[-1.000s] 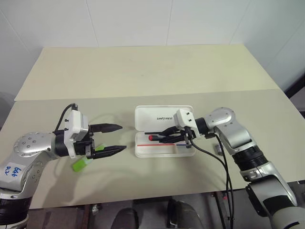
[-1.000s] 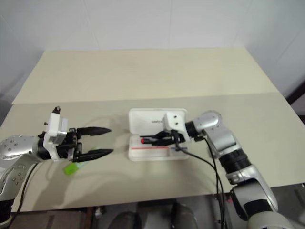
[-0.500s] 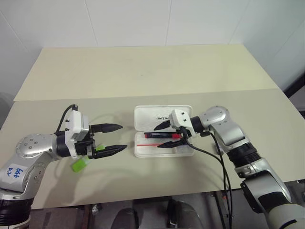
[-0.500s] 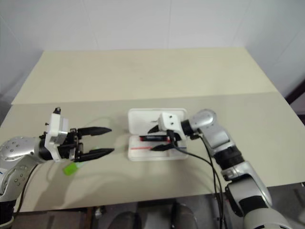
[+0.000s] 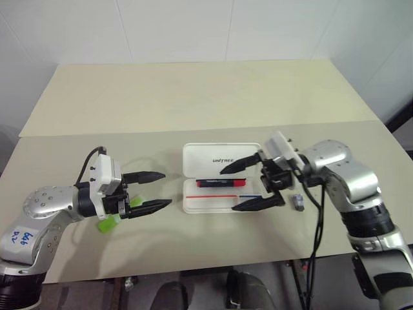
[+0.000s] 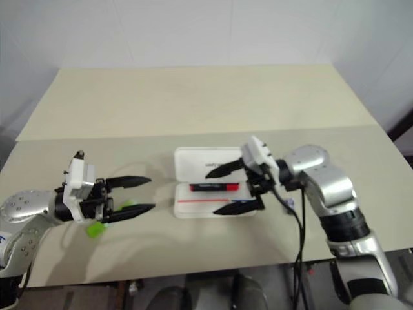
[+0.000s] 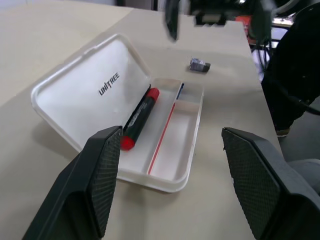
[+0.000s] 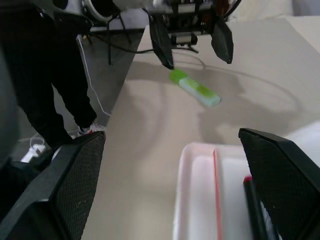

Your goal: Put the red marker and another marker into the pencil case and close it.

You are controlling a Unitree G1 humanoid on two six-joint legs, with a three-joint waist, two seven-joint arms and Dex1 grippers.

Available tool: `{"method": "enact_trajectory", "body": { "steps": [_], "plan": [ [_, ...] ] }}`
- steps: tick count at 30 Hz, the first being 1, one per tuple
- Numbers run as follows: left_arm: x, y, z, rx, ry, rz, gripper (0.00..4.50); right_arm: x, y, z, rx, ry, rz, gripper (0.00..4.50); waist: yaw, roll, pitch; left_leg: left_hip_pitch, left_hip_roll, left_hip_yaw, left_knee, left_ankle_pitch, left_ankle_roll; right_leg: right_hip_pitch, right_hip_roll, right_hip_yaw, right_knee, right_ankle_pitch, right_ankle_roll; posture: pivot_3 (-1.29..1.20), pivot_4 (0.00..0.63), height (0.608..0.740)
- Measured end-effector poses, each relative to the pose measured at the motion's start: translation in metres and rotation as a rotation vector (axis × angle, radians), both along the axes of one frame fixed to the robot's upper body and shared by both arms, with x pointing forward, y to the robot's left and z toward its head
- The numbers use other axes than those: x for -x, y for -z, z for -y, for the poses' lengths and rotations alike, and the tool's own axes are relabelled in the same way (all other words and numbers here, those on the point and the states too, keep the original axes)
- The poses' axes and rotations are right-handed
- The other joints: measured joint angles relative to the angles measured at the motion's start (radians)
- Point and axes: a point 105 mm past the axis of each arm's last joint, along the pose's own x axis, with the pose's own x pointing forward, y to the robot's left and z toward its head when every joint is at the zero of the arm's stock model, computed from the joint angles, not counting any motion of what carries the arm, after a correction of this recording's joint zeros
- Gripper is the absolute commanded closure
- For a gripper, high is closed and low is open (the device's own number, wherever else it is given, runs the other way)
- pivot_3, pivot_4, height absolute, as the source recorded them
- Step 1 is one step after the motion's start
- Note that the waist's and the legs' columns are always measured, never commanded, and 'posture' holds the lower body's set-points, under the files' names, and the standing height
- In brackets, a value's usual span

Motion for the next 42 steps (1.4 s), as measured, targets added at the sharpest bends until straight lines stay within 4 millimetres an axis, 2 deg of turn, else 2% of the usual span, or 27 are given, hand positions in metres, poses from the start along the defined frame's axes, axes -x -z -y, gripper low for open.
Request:
{"method": "enact_trajectory", "body": {
  "steps": [2,5,9,10,14,19,25,36,42],
  "plan": [
    [0.001,0.005,-0.007,-0.006,-0.045,-0.006,1.09,-0.002,-0.004,0.015,0.012,0.054,0.011,0.01,-0.002,0.0,0.0,0.0,0.0,0.001,0.0,0.0,0.0,0.0,0.0,0.0,0.0,0.0,0.0,0.0,0.15,0.74],
    [0.002,0.009,-0.015,-0.021,-0.096,0.014,1.09,-0.006,-0.01,0.026,0.002,0.09,0.055,0.01,-0.003,-0.001,0.0,0.001,0.0,0.001,0.0,0.0,0.0,0.0,0.0,0.001,-0.001,0.0,0.0,0.0,0.15,0.74],
    [0.011,0.027,-0.042,-0.031,-0.246,0.015,1.09,-0.033,-0.014,0.075,-0.019,0.29,0.117,0.01,0.0,-0.001,-0.001,0.001,0.0,0.003,0.001,0.0,0.0,0.0,-0.001,0.001,-0.001,0.0,0.0,0.0,0.15,0.74],
    [0.011,0.029,-0.049,-0.024,-0.277,0.021,1.09,-0.037,-0.014,0.083,-0.022,0.315,0.136,0.01,0.002,-0.001,-0.001,0.001,0.0,0.002,0.0,0.0,0.0,0.0,0.0,0.0,-0.001,0.0,-0.001,0.0,0.15,0.74],
    [0.013,0.036,-0.067,-0.044,-0.353,0.05,1.09,-0.043,-0.008,0.094,-0.002,0.341,0.186,0.01,-0.001,-0.001,-0.001,0.001,0.001,0.004,0.0,0.0,0.0,0.0,0.0,0.0,-0.001,0.0,-0.001,0.0,0.15,0.74],
    [0.016,0.053,-0.092,-0.063,-0.432,0.033,1.09,-0.048,-0.006,0.101,0.017,0.358,0.219,0.01,-0.003,-0.001,-0.001,0.001,0.001,0.004,0.0,0.0,0.0,0.0,0.0,0.0,-0.001,0.0,-0.001,0.0,0.15,0.74],
    [0.017,0.063,-0.101,-0.061,-0.429,0.009,1.09,-0.051,-0.004,0.099,0.036,0.348,0.232,0.01,0.0,-0.001,-0.001,0.001,0.001,0.004,0.0,0.0,0.0,0.0,-0.001,0.0,0.0,0.0,-0.001,0.0,0.15,0.74],
    [0.007,0.084,-0.098,-0.13,-0.349,-0.051,1.09,-0.048,0.003,0.107,0.063,0.364,0.215,0.01,-0.001,0.0,-0.001,0.001,0.001,0.004,0.0,0.0,0.0,-0.001,-0.001,-0.001,0.0,0.0,-0.001,0.0,0.15,0.74],
    [0.004,0.09,-0.097,-0.152,-0.342,-0.064,1.09,-0.046,-0.001,0.109,0.028,0.363,0.196,0.01,-0.002,0.0,-0.001,0.001,0.001,0.005,0.0,0.0,0.0,0.0,-0.001,-0.001,0.0,0.0,-0.001,0.0,0.15,0.74]
  ]
}}
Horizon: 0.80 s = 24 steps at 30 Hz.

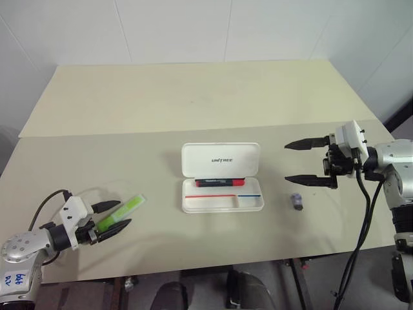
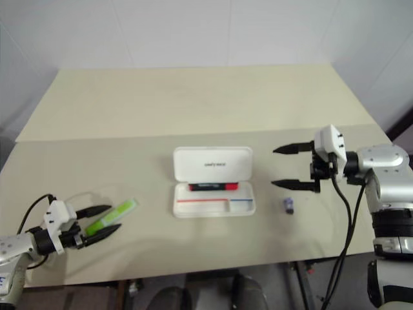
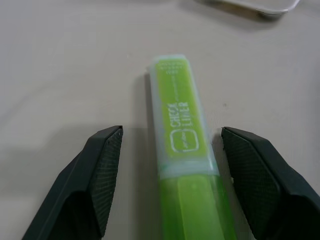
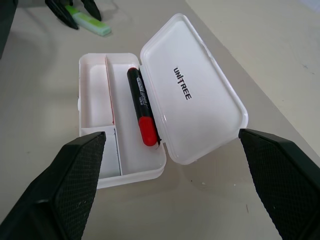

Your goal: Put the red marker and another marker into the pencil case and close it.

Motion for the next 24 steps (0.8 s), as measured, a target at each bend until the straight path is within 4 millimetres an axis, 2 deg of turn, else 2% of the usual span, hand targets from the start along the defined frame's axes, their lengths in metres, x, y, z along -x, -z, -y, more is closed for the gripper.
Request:
{"method": "enact_trajectory", "body": {
  "steps": [2,3,4,9,15,19,24],
  "plan": [
    [-0.001,0.001,0.001,-0.002,0.0,-0.002,1.09,0.001,-0.001,-0.001,-0.018,-0.008,-0.006,0.01,0.002,0.0,0.0,0.0,0.0,0.0,0.0,0.0,0.0,0.0,0.0,0.0,0.0,0.0,0.0,0.0,0.15,0.74],
    [-0.002,0.001,0.001,-0.002,0.002,-0.002,1.51,0.003,-0.001,-0.002,-0.026,-0.014,-0.012,0.0,0.003,0.0,0.0,0.0,0.0,0.0,0.0,0.0,0.0,0.0,-0.001,0.0,0.001,0.0,0.0,0.0,0.15,0.74],
    [-0.001,0.002,0.003,-0.003,0.01,-0.002,1.7,0.004,-0.001,-0.003,-0.029,-0.021,-0.012,0.0,0.003,0.001,0.0,0.0,0.0,0.0,0.0,0.0,0.0,0.0,-0.001,0.0,0.001,0.0,0.0,0.0,0.15,0.74],
    [0.0,0.005,0.008,-0.003,0.041,-0.008,3.35,0.014,0.0,-0.014,-0.086,-0.085,-0.005,0.0,0.007,0.001,-0.001,0.002,0.0,-0.001,0.0,0.0,0.0,0.001,-0.002,0.0,0.002,0.0,0.0,0.0,0.15,0.74],
    [-0.001,0.005,0.008,-0.004,0.036,-0.009,3.36,0.03,-0.003,-0.03,-0.212,-0.198,0.003,0.0,0.006,0.001,-0.002,0.003,0.0,-0.001,0.0,0.001,0.0,0.002,-0.003,0.0,0.003,0.0,0.0,0.0,0.15,0.74],
    [-0.002,0.005,0.009,-0.002,0.036,-0.011,3.36,0.034,-0.001,-0.04,-0.231,-0.251,-0.016,0.0,0.007,0.001,-0.002,0.003,-0.001,-0.002,0.0,0.0,0.0,0.002,-0.003,0.0,0.003,0.0,0.0,0.0,0.15,0.74],
    [-0.005,0.002,0.013,0.008,0.033,-0.008,3.36,0.033,0.002,-0.042,-0.229,-0.258,-0.025,0.0,0.017,0.001,-0.002,0.003,-0.001,-0.002,0.0,0.0,0.0,0.002,-0.003,0.0,0.003,0.0,-0.001,0.0,0.15,0.74]
  ]
}}
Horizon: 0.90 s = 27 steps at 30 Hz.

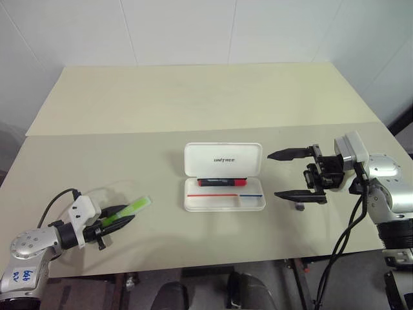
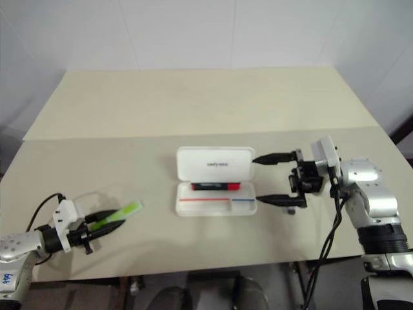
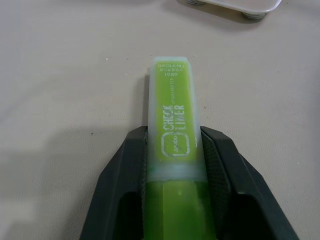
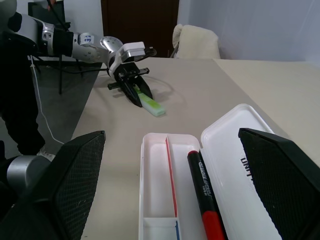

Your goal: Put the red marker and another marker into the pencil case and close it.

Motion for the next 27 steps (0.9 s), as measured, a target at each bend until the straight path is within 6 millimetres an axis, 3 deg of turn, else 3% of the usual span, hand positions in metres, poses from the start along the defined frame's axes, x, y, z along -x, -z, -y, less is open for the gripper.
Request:
{"method": "enact_trajectory", "body": {
  "steps": [3,8,13,18,23,27],
  "plan": [
    [-0.003,-0.004,0.004,0.018,0.001,0.014,3.36,-0.005,0.001,0.003,0.006,0.02,-0.002,0.0,0.002,-0.001,0.0,-0.002,0.0,0.0,0.0,0.0,0.0,-0.001,0.0,-0.001,0.0,0.0,0.0,0.0,0.15,0.74],
    [-0.014,-0.037,0.028,0.048,0.093,0.12,3.36,-0.018,0.0,0.018,0.052,0.096,0.037,0.0,0.006,-0.001,0.0,-0.003,0.0,0.001,0.0,0.0,0.0,-0.002,0.001,-0.001,0.0,0.0,0.0,0.0,0.15,0.74],
    [-0.02,-0.057,0.053,0.065,0.209,0.152,3.36,-0.03,0.004,0.041,0.125,0.202,0.038,0.0,0.004,0.0,0.0,-0.003,0.0,0.002,0.0,0.0,0.0,-0.002,0.002,-0.002,-0.002,0.0,0.0,0.0,0.15,0.74],
    [-0.023,-0.075,0.082,0.04,0.368,0.162,3.36,-0.03,0.009,0.064,0.161,0.292,0.036,0.0,0.011,-0.001,0.0,-0.003,0.0,0.002,0.0,0.0,0.0,-0.001,0.002,-0.001,-0.002,0.0,0.0,0.0,0.15,0.74],
    [-0.025,-0.075,0.101,0.011,0.454,0.148,3.36,-0.024,0.017,0.081,0.166,0.357,0.024,0.0,0.007,-0.001,0.001,-0.003,0.0,0.003,0.0,0.0,0.0,-0.002,0.002,-0.001,-0.002,0.0,0.0,0.0,0.15,0.74],
    [-0.03,-0.072,0.128,-0.003,0.534,0.154,3.36,-0.013,0.027,0.097,0.185,0.423,0.0,0.0,0.015,-0.001,0.001,-0.003,0.0,0.002,0.001,0.0,0.0,0.0,0.002,-0.001,-0.003,0.0,0.0,0.0,0.15,0.74]
  ]
}}
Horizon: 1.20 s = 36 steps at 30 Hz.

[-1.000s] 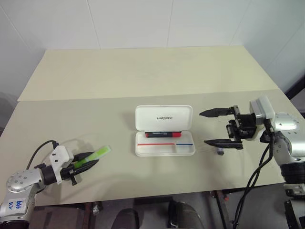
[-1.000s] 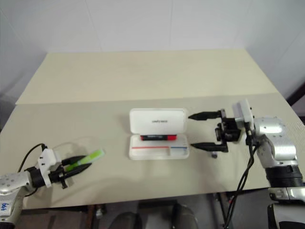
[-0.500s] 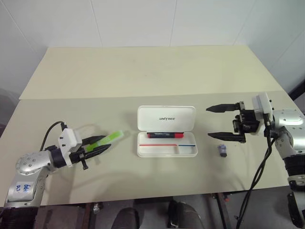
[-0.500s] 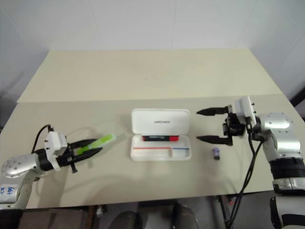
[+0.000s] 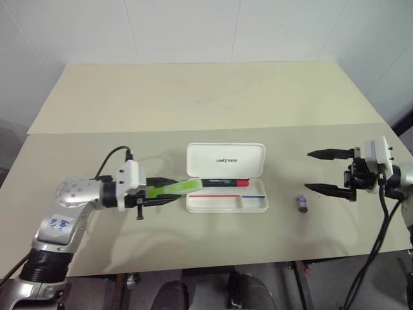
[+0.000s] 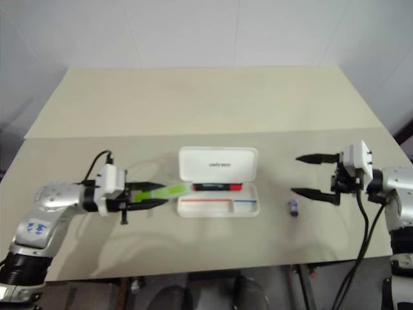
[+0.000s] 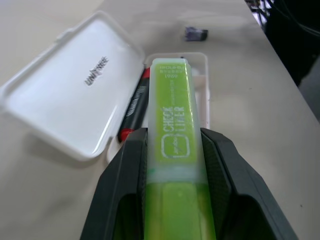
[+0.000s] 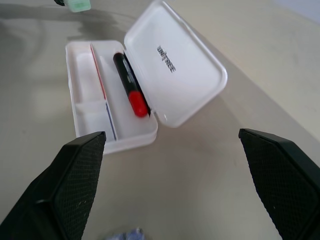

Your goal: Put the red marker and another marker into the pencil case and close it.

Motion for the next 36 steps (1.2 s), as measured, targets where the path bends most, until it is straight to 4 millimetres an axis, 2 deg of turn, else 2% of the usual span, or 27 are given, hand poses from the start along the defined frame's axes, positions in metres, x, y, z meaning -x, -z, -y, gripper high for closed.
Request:
{"method": "enact_trajectory", "body": {
  "steps": [3,6,9,13,17,26,36],
  "plan": [
    [0.0,0.005,0.011,-0.011,0.035,-0.013,3.36,0.005,0.003,0.004,0.004,0.023,-0.002,0.0,-0.006,0.0,0.0,0.001,0.0,0.001,0.0,0.0,0.0,0.0,0.0,0.001,0.0,0.0,0.0,0.0,0.15,0.74],
    [-0.009,0.005,0.033,0.004,0.069,-0.006,3.36,0.011,0.005,0.007,0.012,0.056,0.01,0.0,-0.003,0.0,0.0,0.001,0.0,0.002,0.0,0.0,0.0,0.0,0.0,0.001,-0.001,0.0,0.0,0.0,0.15,0.74],
    [-0.013,0.013,0.047,-0.01,0.09,-0.026,3.36,0.017,0.005,0.005,0.022,0.068,0.02,0.0,-0.002,-0.001,0.0,0.001,0.0,0.001,0.001,0.0,0.0,0.001,0.001,0.001,-0.001,0.0,0.001,0.0,0.15,0.74],
    [-0.02,0.023,0.05,-0.028,0.067,-0.048,3.36,0.022,0.007,0.005,0.022,0.095,0.014,0.0,-0.003,-0.001,0.0,0.001,0.0,0.001,0.001,0.0,0.0,0.001,0.0,0.001,-0.001,0.0,0.001,0.0,0.15,0.74],
    [-0.025,0.023,0.058,-0.024,0.068,-0.052,3.36,0.026,0.006,0.002,0.028,0.102,0.021,0.0,-0.001,-0.001,0.0,0.001,0.0,0.001,0.002,0.0,0.0,0.001,0.0,0.001,-0.001,0.0,0.001,0.0,0.15,0.74],
    [-0.023,0.029,0.071,-0.012,0.092,-0.084,3.36,0.029,0.003,-0.002,0.027,0.115,0.028,0.0,-0.002,-0.001,0.0,0.0,0.0,0.001,0.003,0.0,0.0,0.001,0.001,0.001,-0.001,0.0,0.001,0.0,0.15,0.74],
    [-0.02,0.038,0.071,-0.06,0.092,-0.113,3.36,0.028,0.003,-0.005,0.019,0.115,0.024,0.0,-0.001,-0.001,0.0,0.0,0.0,-0.001,0.004,0.0,0.0,0.002,0.0,0.001,-0.001,0.001,0.001,0.0,0.15,0.74]
  ]
}}
